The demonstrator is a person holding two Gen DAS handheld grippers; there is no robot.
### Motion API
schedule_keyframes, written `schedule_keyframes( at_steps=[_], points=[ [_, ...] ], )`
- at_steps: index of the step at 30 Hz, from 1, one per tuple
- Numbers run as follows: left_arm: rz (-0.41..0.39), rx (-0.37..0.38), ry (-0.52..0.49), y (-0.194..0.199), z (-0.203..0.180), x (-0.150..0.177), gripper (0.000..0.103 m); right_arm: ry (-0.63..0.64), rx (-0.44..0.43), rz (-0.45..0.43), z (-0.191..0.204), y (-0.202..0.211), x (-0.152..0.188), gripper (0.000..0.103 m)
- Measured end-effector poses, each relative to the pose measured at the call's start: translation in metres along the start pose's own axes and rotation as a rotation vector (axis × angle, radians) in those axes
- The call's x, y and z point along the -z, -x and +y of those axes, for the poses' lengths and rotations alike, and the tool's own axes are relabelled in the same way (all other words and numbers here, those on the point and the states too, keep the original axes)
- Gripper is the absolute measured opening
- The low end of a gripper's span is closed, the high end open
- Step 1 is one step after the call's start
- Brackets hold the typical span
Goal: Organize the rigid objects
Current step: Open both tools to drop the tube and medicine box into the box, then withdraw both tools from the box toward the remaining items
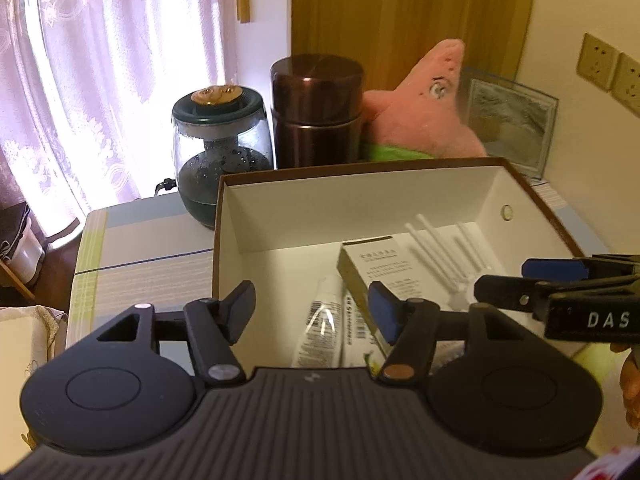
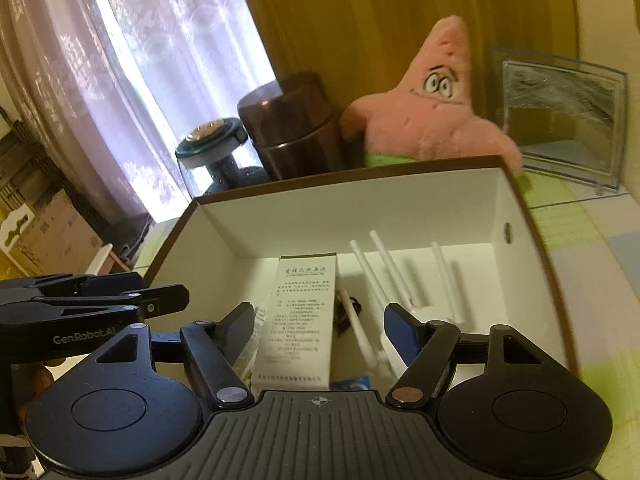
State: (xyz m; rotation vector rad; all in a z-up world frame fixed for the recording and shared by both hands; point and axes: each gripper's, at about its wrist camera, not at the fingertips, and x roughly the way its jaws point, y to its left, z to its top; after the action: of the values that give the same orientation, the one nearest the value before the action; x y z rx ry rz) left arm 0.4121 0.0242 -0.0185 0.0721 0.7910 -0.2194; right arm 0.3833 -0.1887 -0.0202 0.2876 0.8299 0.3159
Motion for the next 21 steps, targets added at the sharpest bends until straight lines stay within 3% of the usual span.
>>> schedule_keyframes(
  at_steps=[10, 21],
  points=[
    [-0.020, 0.006, 0.020, 0.050, -0.010, 0.031, 0.066, 0.018, 0.013, -0.047, -0.002, 0.057, 0.028, 0.069],
    [0.007, -0.017, 0.029, 0.095, -0.018, 0.079, 0.067, 0.037, 0.021, 0.017, 0.004, 0.090, 0.080, 0.069]
  ],
)
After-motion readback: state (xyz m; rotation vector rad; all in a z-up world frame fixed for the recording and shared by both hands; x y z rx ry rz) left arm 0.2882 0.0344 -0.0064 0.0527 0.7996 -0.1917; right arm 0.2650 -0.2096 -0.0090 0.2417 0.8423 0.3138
